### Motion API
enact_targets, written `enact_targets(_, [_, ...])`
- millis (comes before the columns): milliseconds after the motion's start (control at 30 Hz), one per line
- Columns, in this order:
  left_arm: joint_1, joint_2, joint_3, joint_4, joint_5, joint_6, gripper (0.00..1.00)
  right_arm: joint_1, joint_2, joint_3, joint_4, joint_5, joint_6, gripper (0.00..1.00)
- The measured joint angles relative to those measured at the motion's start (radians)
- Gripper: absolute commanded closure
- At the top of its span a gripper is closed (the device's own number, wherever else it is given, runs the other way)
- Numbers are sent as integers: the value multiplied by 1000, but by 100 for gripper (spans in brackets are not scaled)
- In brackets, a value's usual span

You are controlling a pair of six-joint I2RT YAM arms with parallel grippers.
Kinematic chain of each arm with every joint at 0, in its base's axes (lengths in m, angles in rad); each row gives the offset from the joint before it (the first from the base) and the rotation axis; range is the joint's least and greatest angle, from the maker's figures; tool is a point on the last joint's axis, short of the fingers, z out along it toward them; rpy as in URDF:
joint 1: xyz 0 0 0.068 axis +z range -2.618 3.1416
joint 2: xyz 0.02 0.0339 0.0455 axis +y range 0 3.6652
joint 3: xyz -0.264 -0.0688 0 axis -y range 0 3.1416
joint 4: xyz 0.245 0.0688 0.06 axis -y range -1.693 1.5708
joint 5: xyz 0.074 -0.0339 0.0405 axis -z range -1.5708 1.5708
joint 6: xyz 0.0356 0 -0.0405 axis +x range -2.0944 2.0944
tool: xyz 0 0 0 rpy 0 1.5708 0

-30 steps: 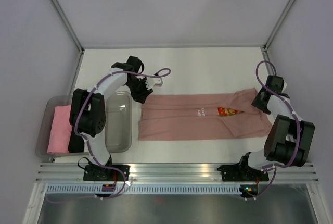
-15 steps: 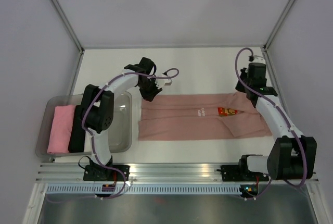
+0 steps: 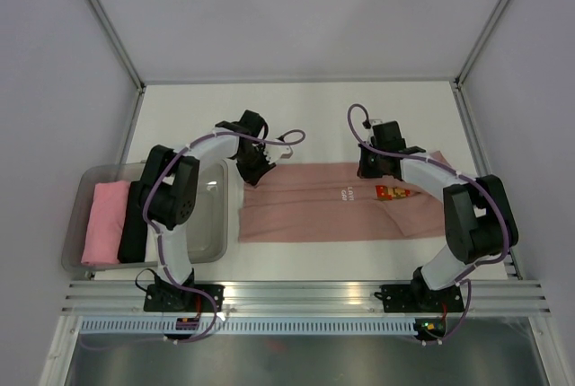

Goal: Roll the t-shirts
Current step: Fold the tshirt

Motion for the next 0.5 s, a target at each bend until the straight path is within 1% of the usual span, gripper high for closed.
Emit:
enact_targets(200, [-6,-13,-19,18,-9,21,69,0,13,-60,-14,8,15,100])
enact_targets(300, [-6,-15,-23,21,-13,38,68,0,33,-61,-17,10,33,100])
enact_targets(500, [-11,-15,-23,20,-26,50,68,0,1,-76,-68,27,42,100])
